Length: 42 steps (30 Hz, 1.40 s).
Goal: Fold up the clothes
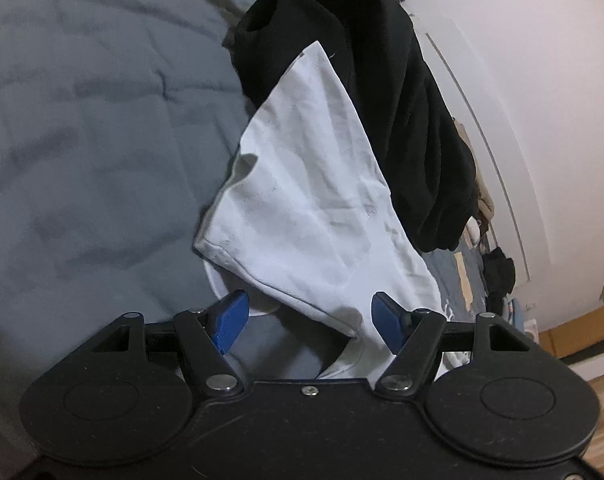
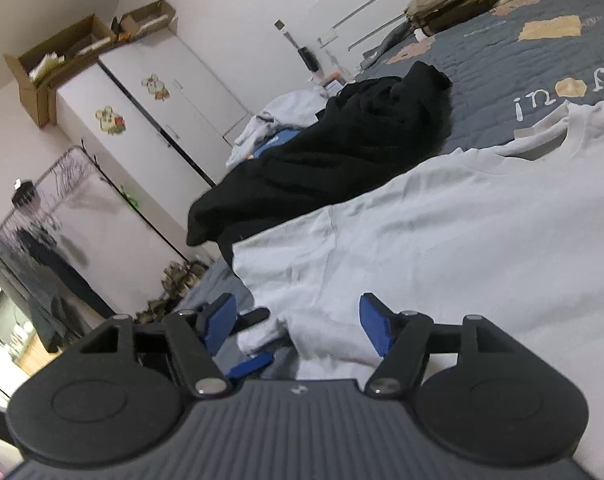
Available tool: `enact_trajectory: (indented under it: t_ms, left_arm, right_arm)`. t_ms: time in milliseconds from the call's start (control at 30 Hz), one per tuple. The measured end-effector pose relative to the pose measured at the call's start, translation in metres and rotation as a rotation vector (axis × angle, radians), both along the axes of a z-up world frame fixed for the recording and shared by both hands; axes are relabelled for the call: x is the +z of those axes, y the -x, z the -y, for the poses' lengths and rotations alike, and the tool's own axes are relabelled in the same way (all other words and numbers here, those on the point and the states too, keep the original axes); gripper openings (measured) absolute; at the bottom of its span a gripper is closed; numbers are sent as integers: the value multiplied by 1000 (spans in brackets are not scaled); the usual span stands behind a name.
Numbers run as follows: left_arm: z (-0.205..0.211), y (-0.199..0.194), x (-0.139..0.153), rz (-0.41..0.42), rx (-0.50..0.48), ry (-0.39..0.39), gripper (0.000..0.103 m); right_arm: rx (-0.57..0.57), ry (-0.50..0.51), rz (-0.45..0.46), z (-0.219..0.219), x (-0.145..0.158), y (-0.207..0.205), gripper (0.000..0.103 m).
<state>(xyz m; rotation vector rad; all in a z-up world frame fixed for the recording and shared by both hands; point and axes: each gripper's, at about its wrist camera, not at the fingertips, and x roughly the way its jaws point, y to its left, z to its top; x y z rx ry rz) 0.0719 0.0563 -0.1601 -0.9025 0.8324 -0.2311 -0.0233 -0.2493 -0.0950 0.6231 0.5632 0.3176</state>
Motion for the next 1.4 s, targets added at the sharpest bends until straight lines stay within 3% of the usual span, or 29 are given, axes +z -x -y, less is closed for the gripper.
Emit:
enact_trajectory:
  t_ms: [133,200,233,267,300,467,567,667,733,767,800,1100,1167,1200,1400]
  left_arm:
    - [1,-12,-4,-15,24,28,67]
    - [1,-18,-6,-22,50,30,62]
    - [1,-20,-6,-20,63,25,56]
    - [2,-21,-4,-16,78,3,31]
    - [3,-22,-2,-12,88,-36,13]
    - [5,-13,33,136,73,-173,6]
    - [13,-18,40,128,2,-272,7]
    - [10,-14,30,48,-48,-271,11]
    - [10,-2,33,45,-102,-297,28]
    - [11,7,38,58,-129,-321,42]
    - [13,16,44,81,-159,-338,44]
    - [12,127,71,212,-404,-502,45]
    - [12,149,69,226,-481,-555,54]
    - [12,158,66,229,-518,-570,58]
    - [10,196,39,149,-678,-609,59]
  right_arm:
    - [-26,-17,-27,9,-9,-3,68]
    - [-39,-18,-37,12,-13,-3,69]
    - [-42,-19,-41,13,-14,-3,69]
    - [-45,-20,-44,14,-15,-3,69]
    - [-44,-18,-45,14,-16,-4,69]
    - [-32,-9,-34,16,-12,-2,69]
    - [-19,-9,-36,17,-11,-3,69]
    - [-8,3,-44,18,-10,-1,69]
    - [-10,9,-44,19,-8,2,69]
    - [-12,9,-51,20,-7,4,69]
    - [-13,10,-60,21,-7,6,69]
    - [80,-7,-114,4,-10,49,69]
    - [111,-2,-125,-2,-12,61,69]
    - [125,7,-141,-4,-13,66,69]
    - [169,34,-147,-20,-10,97,69]
